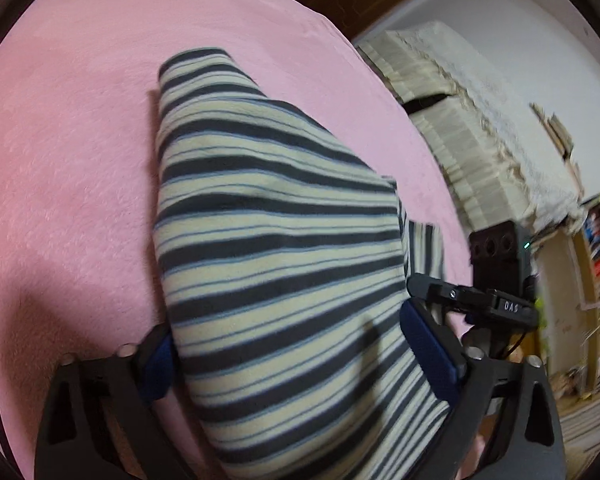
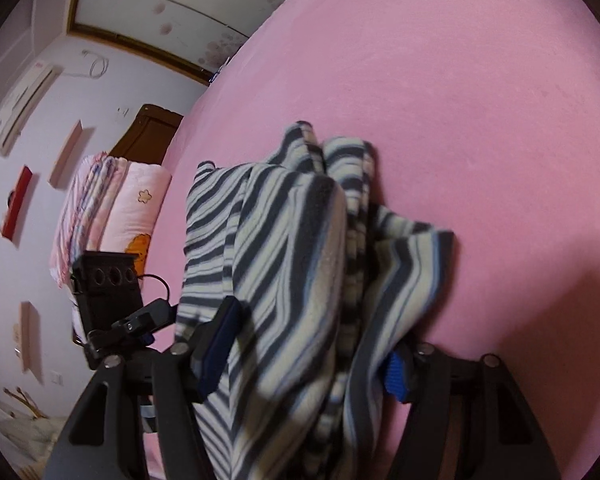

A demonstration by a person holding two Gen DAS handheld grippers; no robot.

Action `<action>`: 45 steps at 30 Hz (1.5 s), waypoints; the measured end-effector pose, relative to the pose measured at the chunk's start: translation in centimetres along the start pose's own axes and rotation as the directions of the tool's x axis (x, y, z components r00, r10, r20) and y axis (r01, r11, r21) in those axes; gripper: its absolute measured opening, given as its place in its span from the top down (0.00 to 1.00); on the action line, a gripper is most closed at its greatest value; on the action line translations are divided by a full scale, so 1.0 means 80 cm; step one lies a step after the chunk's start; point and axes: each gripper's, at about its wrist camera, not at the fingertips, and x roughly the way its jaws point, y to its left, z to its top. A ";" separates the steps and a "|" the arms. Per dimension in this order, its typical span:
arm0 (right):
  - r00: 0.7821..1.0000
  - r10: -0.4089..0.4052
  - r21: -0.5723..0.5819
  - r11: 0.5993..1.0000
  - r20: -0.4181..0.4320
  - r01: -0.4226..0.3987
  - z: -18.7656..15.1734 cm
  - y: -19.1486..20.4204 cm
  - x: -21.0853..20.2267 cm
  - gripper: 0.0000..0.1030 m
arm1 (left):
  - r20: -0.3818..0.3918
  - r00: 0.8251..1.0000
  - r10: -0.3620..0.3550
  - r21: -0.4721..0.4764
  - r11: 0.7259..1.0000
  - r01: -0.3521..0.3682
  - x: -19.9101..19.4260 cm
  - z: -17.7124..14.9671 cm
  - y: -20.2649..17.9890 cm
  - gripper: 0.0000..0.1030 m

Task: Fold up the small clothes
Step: 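Lift the shirt end with the left tool and fold it over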

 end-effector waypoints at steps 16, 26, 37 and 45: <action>0.945 -0.248 -0.301 0.904 0.212 0.304 -0.045 0.127 -0.047 0.78 | 0.150 0.936 0.319 0.143 0.929 -0.340 -0.054 -0.009 -0.100 0.75; 0.939 -0.165 -0.405 0.870 0.300 0.282 -0.109 0.282 -0.146 0.78 | 0.289 0.907 0.306 0.208 0.905 -0.372 -0.240 -0.055 -0.185 0.74; 0.953 0.061 -0.450 0.889 0.298 0.084 -0.121 0.440 -0.093 0.78 | 0.428 0.771 0.472 0.190 0.787 -0.588 -0.454 -0.052 -0.154 0.73; 0.969 0.138 -0.308 0.949 0.203 -0.071 -0.067 0.430 0.086 0.78 | 0.326 0.699 0.636 0.142 0.699 -0.701 -0.461 0.016 0.008 0.72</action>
